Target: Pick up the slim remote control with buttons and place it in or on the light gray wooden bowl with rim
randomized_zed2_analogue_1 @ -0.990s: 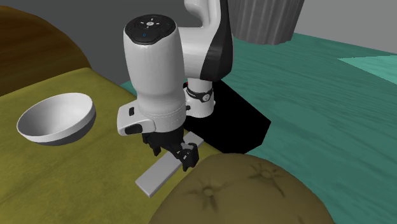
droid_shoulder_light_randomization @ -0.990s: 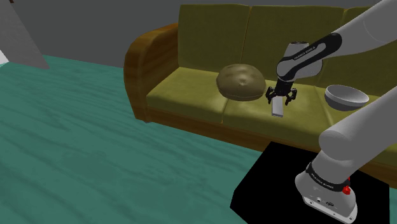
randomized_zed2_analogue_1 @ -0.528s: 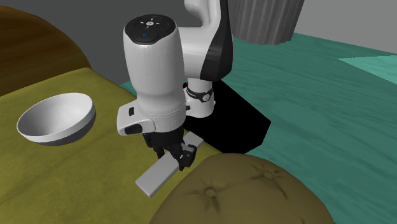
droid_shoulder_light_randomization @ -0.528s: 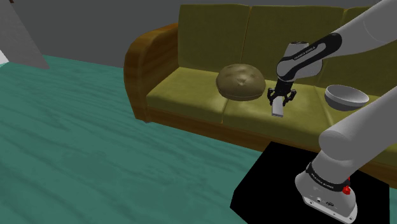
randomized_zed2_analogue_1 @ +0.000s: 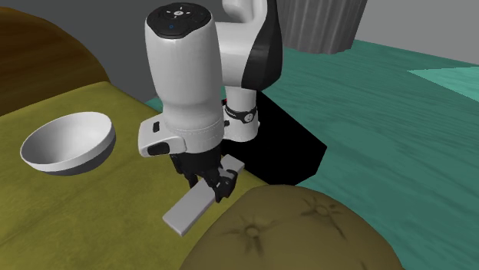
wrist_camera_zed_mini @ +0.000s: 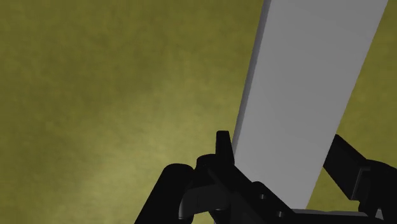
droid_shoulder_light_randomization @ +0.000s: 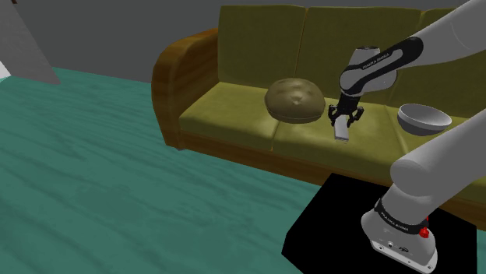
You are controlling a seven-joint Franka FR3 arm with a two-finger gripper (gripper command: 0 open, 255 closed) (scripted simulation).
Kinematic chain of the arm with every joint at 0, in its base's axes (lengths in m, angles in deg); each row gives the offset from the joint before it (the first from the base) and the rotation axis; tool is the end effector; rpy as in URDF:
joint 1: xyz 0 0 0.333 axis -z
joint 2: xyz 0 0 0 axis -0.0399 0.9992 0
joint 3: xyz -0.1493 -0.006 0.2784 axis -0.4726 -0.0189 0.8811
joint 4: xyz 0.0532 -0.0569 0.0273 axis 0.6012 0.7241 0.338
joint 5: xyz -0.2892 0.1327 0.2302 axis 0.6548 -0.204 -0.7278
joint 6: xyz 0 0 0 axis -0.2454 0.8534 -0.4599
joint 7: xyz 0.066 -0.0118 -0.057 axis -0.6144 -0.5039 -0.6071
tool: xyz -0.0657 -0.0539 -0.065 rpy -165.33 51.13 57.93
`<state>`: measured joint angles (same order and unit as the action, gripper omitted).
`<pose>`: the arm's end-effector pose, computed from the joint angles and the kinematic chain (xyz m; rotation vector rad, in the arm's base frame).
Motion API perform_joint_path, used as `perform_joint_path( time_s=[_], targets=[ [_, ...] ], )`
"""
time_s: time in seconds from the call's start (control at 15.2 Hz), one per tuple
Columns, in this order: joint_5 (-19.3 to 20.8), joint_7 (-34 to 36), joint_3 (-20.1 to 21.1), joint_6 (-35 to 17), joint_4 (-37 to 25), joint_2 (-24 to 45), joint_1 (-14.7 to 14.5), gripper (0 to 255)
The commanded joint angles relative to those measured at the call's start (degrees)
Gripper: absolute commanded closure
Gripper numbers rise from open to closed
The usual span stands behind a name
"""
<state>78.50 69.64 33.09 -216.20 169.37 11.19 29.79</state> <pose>0.3156 -0.2636 0.3459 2.7340 -1.4991 0.0109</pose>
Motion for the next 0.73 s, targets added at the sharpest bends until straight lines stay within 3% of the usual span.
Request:
perform_joint_path(
  time_s=[0.0, 0.66],
  targets=[
    [0.08, 0.03, 0.14, 1.96, -0.74, -1.22, 0.06, 255],
    [0.08, 0.15, 0.89, 10.97, -5.05, -5.94, 0.12, 255]
  ],
)
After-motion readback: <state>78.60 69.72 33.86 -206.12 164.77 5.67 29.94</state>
